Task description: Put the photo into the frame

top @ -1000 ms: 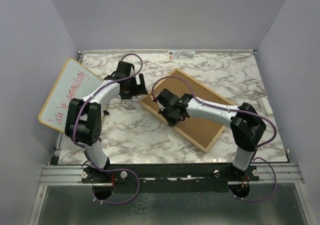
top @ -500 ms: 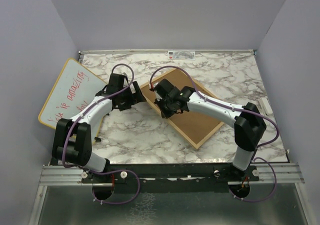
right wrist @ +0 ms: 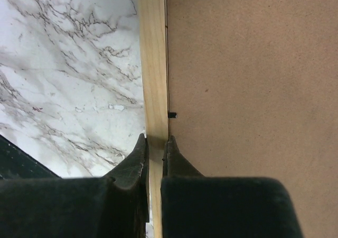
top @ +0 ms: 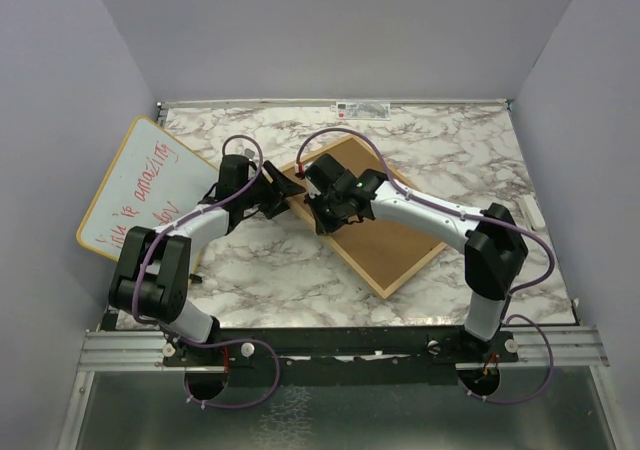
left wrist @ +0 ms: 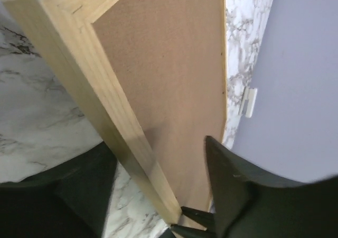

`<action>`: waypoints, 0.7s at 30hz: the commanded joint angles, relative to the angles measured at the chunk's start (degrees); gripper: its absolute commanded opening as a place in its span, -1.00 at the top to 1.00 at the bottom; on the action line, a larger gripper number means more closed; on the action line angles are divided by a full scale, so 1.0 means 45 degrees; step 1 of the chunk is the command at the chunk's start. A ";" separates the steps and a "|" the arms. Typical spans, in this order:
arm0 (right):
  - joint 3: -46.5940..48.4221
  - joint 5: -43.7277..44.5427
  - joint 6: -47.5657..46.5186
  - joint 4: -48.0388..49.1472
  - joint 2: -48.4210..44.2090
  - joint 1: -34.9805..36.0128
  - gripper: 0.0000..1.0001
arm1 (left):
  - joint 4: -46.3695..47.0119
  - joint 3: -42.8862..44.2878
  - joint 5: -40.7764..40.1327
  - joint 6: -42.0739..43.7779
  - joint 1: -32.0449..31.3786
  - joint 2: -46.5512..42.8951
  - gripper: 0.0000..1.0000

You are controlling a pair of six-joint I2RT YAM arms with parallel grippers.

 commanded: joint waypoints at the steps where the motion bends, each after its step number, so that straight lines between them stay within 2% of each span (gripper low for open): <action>1: 0.0852 -0.0341 0.0283 0.0361 0.0220 0.0056 0.98 | 0.1624 -0.0629 0.0585 -0.2552 -0.0014 0.0580 -0.09; 3: 0.1111 0.0279 0.0416 -0.0069 0.0418 0.0083 0.97 | 0.1455 -0.0626 0.0501 -0.2873 -0.0014 0.0537 0.25; 6: 0.1089 0.1283 0.0406 -0.0264 0.0419 0.0278 0.91 | 0.0522 -0.0117 0.0384 -0.2613 -0.0014 0.0650 0.48; 8: 0.1043 0.2056 0.0563 -0.0400 0.0378 0.0383 0.78 | 0.0043 0.0206 0.0384 -0.2595 -0.0014 0.0765 0.61; 11: 0.1213 0.3874 0.0751 -0.0891 0.0392 0.0680 0.42 | -0.0148 0.0426 0.0442 -0.2925 -0.0014 0.0732 0.69; 14: 0.1113 0.5621 0.0480 -0.0974 0.0326 0.1182 -0.05 | -0.0513 0.0717 0.0378 -0.3099 -0.0014 0.0609 0.73; 17: 0.1109 0.6530 0.0188 -0.1207 0.0573 0.1654 -0.20 | -0.1057 0.1162 0.0363 -0.3101 -0.0014 0.0567 0.73; 21: 0.1053 0.7604 0.0082 -0.1399 0.1070 0.2282 -0.26 | -0.1546 0.1597 0.0384 -0.3149 -0.0012 0.0573 0.73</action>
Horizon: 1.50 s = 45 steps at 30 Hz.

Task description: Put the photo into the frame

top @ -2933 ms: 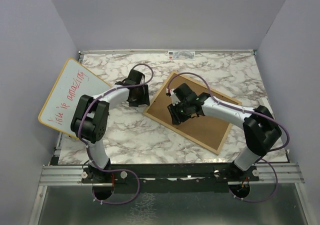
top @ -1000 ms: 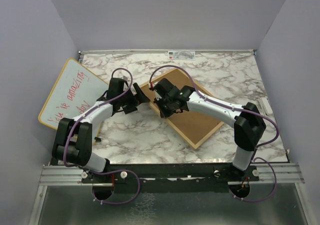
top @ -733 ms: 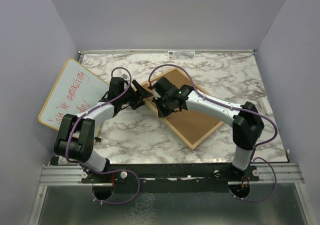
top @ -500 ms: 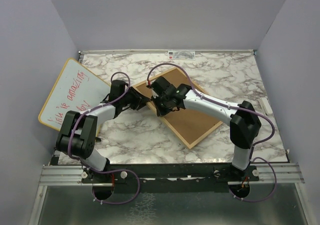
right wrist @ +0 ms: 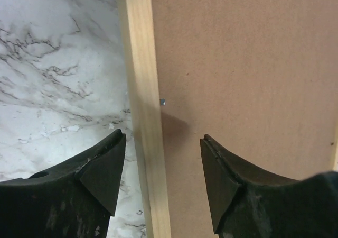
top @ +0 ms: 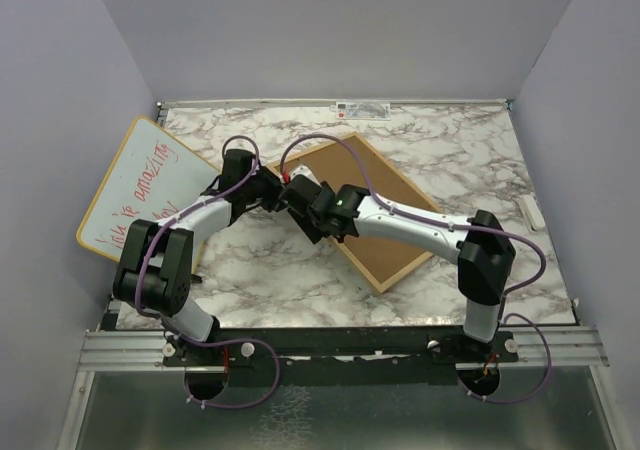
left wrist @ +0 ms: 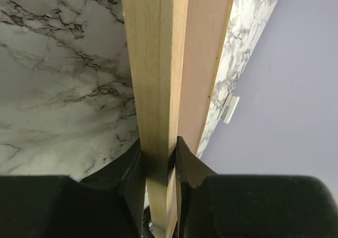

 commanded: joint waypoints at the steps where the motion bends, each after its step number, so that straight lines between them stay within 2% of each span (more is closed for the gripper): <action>1: 0.0162 0.2444 -0.0188 -0.0643 0.0751 0.0646 -0.26 | -0.0606 0.0836 0.0186 -0.0438 -0.0014 -0.0127 0.73; 5: 0.0307 0.3614 -0.0229 -0.0823 0.1410 0.0910 -0.24 | -0.0911 0.0918 0.0312 -0.0550 -0.0007 -0.0101 0.73; 7: 0.0383 0.4206 -0.0343 -0.0821 0.1702 0.0974 -0.13 | -0.1007 0.0947 0.0336 -0.0612 0.0002 -0.0124 0.73; 11: 0.0753 0.5646 -0.0643 -0.0952 0.2037 0.1080 0.23 | -0.1255 0.1223 0.0432 -0.0563 0.0006 -0.0126 0.73; 14: 0.1194 0.6598 -0.0797 -0.1056 0.1933 0.1137 0.50 | -0.2165 0.1939 0.0103 0.0146 0.0006 -0.0243 0.67; 17: 0.1638 0.7215 -0.0986 -0.1199 0.1642 0.1142 0.69 | -0.3282 0.2849 -0.0659 0.1108 0.0024 -0.0452 0.42; 22: 0.2819 0.7768 -0.1527 -0.1638 0.1024 0.1142 0.95 | -0.4172 0.4295 -0.1292 0.2168 0.0134 -0.0794 -0.27; 24: 0.3174 0.7728 -0.2037 -0.1471 0.0720 0.1142 0.99 | -0.4459 0.5050 -0.1346 0.2769 0.0281 -0.0822 -0.52; 26: 0.3579 0.7210 -0.2487 -0.1204 0.0419 0.1015 0.99 | -0.4809 0.5814 -0.1433 0.3322 0.0565 -0.0829 -0.72; 30: 0.4581 0.5392 -0.2460 -0.1193 -0.0158 0.0278 0.99 | -0.5301 0.7217 -0.1156 0.4002 0.1464 -0.0838 -0.87; 35: 0.5361 0.3195 -0.2489 -0.0824 -0.1008 -0.1083 0.99 | -0.5693 0.8066 -0.0954 0.4493 0.2499 -0.1148 -0.96; 45: 0.5031 -0.1087 -0.1558 0.0617 -0.2761 -0.3635 0.99 | -0.5756 0.7497 -0.0149 0.5308 0.2798 -0.1346 -0.98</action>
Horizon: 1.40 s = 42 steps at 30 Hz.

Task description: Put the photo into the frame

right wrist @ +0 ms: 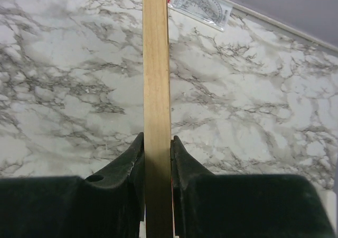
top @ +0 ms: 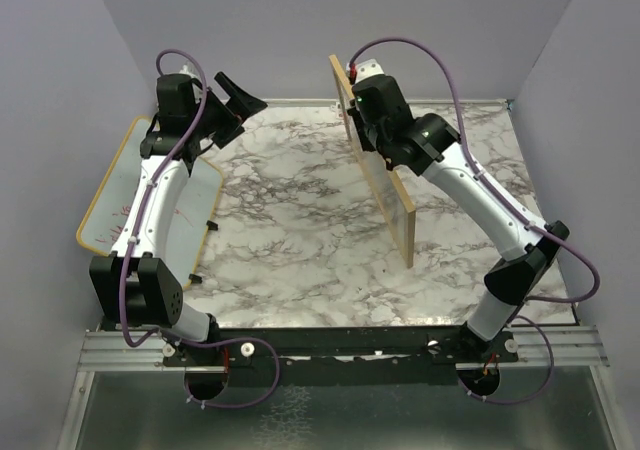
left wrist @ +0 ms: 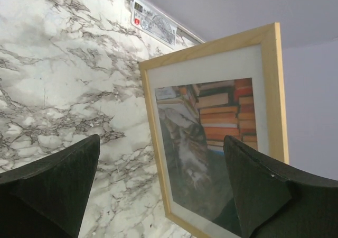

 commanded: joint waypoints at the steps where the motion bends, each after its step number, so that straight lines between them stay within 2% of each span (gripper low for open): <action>1: -0.0239 -0.2745 0.0803 0.2078 -0.1311 -0.0396 0.99 | -0.0379 -0.0378 0.0780 0.0699 0.0069 -0.0104 -0.98; 11: -0.2318 -0.6531 0.2193 0.3850 -0.2587 -0.1482 0.99 | -0.0585 -0.1109 0.0827 0.1463 0.0069 0.0313 -0.98; 21: -0.4941 -1.1056 0.3587 0.5656 -0.2573 -0.2733 0.99 | -0.1647 -0.0362 0.0142 0.3511 0.0098 0.1224 -0.98; 23: -0.5614 -1.2677 0.3665 0.6177 -0.2466 -0.3210 0.99 | -0.1715 -0.0234 -0.0093 0.3802 0.0088 0.1354 -0.98; 30: -0.7120 -1.6710 0.3537 0.7946 -0.0754 -0.5420 0.99 | -0.1830 -0.0239 -0.1074 0.4243 0.0088 0.1591 -0.98; 35: -0.6586 -1.9244 0.3140 0.8367 0.1448 -0.6726 0.99 | -0.1902 -0.0213 -0.1680 0.4531 0.0088 0.2148 -0.98; 39: -0.5682 -2.0372 0.2508 0.7886 0.3065 -0.7465 0.99 | -0.1891 0.0223 -0.1928 0.5128 0.0069 0.3231 -0.98; 42: -0.4902 -2.0041 0.1907 0.7197 0.4033 -0.7826 0.89 | -0.1902 0.0659 -0.2129 0.5754 -0.0043 0.4280 -0.98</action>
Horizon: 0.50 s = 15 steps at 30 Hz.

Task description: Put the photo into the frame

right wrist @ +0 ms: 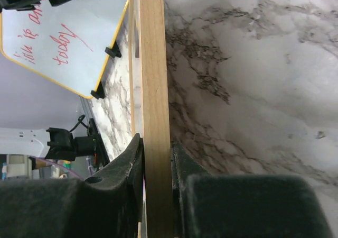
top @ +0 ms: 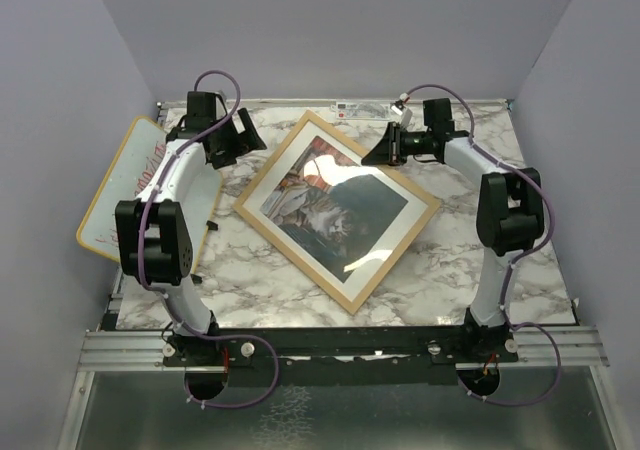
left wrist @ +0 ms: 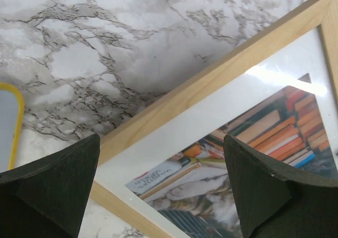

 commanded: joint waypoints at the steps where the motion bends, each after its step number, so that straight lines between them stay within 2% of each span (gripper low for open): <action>1: 0.1348 -0.0664 -0.1611 -0.0828 0.1100 -0.0445 0.87 | -0.0137 0.0848 -0.0725 0.1250 -0.0155 0.1517 -0.98; 5: 0.2128 0.0188 -0.1852 -0.1090 0.2228 -0.0912 0.92 | -0.0166 0.1701 -0.0428 0.1557 -0.0574 0.2857 -0.98; 8: 0.2571 0.0475 -0.2108 -0.1202 0.3045 -0.1164 0.85 | -0.0286 0.2507 0.0444 0.1134 -0.0638 0.3839 -0.98; 10: 0.2814 0.0419 -0.2339 -0.1289 0.3451 -0.1313 0.68 | -0.0291 0.2832 0.0354 0.1052 -0.0650 0.4264 -0.98; 12: 0.2875 0.0456 -0.2437 -0.1170 0.3722 -0.1411 0.41 | -0.0291 0.3060 0.0127 0.1092 -0.0658 0.4570 -0.98; 15: 0.2928 0.0454 -0.2336 -0.0814 0.4045 -0.1603 0.12 | -0.0291 0.3157 0.0080 0.1246 -0.0676 0.4925 -0.98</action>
